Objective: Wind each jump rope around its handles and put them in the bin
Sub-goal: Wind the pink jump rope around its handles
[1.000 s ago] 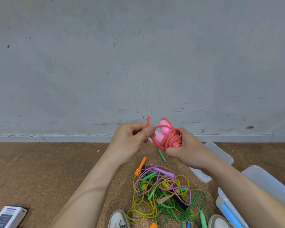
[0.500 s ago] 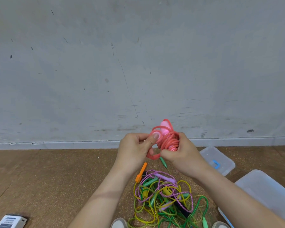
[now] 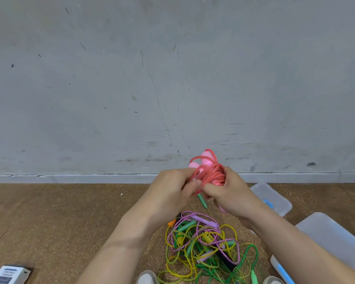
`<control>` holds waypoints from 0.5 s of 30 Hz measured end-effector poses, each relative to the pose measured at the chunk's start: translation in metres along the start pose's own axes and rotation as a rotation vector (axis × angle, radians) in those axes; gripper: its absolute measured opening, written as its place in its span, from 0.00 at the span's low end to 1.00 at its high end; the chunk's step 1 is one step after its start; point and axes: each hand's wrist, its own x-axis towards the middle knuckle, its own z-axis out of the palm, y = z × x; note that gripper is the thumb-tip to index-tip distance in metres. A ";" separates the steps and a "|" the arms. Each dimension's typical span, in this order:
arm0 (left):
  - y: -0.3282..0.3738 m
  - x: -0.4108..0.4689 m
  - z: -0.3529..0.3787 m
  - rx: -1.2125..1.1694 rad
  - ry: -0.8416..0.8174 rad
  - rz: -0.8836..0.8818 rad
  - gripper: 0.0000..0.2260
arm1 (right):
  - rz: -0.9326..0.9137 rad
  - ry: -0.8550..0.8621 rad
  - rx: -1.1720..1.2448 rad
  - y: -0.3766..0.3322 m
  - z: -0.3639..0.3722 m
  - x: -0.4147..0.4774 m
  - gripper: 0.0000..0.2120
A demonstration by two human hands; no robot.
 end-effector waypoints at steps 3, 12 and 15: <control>0.001 -0.003 -0.003 0.005 -0.138 0.064 0.05 | 0.002 0.002 0.043 -0.002 0.003 0.000 0.15; 0.002 -0.003 -0.005 -0.562 0.140 -0.203 0.08 | 0.055 0.058 0.239 -0.013 -0.009 0.003 0.06; -0.009 -0.010 -0.020 -0.564 -0.092 -0.241 0.20 | 0.037 0.072 0.274 -0.016 -0.025 0.006 0.05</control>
